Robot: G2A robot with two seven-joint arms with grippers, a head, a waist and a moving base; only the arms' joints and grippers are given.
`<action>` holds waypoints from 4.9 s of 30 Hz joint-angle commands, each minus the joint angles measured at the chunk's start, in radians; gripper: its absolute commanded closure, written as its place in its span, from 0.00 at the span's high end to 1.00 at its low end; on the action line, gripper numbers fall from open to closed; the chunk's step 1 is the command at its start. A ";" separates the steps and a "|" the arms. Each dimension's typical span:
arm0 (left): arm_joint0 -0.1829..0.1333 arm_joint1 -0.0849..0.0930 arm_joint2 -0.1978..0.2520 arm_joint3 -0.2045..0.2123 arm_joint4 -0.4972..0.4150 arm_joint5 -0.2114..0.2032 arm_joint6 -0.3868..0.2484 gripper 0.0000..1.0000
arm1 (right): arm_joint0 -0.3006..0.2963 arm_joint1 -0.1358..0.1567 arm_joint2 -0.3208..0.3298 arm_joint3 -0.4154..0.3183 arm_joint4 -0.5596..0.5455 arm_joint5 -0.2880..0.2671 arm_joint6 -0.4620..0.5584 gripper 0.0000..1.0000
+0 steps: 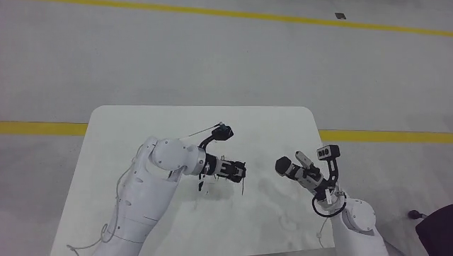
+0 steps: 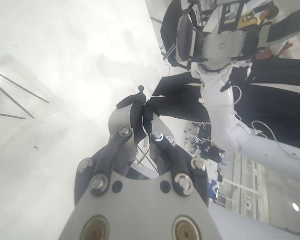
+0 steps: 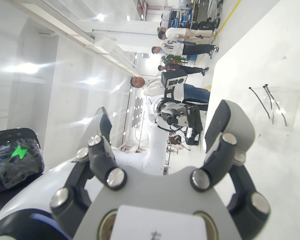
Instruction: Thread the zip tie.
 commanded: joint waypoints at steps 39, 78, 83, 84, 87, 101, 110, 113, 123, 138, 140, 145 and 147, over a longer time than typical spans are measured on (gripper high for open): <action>-0.072 0.082 0.184 0.011 0.015 0.056 0.098 0.00 | 0.160 -0.001 -0.185 0.069 -0.366 0.000 0.006 0.47; -0.125 0.166 0.294 0.001 -0.045 0.124 0.138 0.00 | 0.157 -0.002 -0.216 0.070 -0.376 0.000 0.028 0.17; -0.135 0.174 0.307 0.006 -0.060 0.127 0.150 0.00 | 0.156 -0.002 -0.216 0.073 -0.378 0.000 0.026 0.13; -0.137 0.176 0.310 0.007 -0.064 0.127 0.152 0.00 | 0.156 -0.002 -0.216 0.073 -0.378 0.000 0.026 0.09; -0.143 0.180 0.319 0.010 -0.073 0.129 0.158 0.00 | 0.157 -0.002 -0.215 0.074 -0.379 0.000 0.026 0.05; -0.167 0.200 0.355 0.018 -0.112 0.141 0.187 0.00 | 0.161 -0.002 -0.212 0.083 -0.382 0.000 0.021 0.00; -0.177 0.213 0.374 0.020 -0.133 0.146 0.205 0.00 | 0.156 -0.002 -0.206 0.082 -0.387 0.000 0.011 0.00; -0.181 0.217 0.380 0.020 -0.140 0.147 0.211 0.00 | 0.155 -0.002 -0.204 0.082 -0.387 0.000 0.012 0.00; -0.195 0.229 0.402 0.021 -0.162 0.156 0.228 0.00 | 0.154 -0.004 -0.195 0.086 -0.380 0.000 0.008 0.00; -0.217 0.246 0.432 0.025 -0.197 0.162 0.250 0.00 | 0.157 -0.007 -0.195 0.094 -0.372 0.000 0.018 0.08; -0.220 0.248 0.436 0.026 -0.198 0.164 0.252 0.00 | 0.158 -0.008 -0.196 0.094 -0.371 0.000 0.019 0.18; -0.227 0.254 0.448 0.027 -0.204 0.168 0.258 0.00 | 0.159 -0.009 -0.199 0.094 -0.370 0.000 0.020 0.17; -0.229 0.256 0.451 0.027 -0.207 0.169 0.259 0.00 | 0.159 -0.009 -0.199 0.094 -0.370 0.000 0.019 0.16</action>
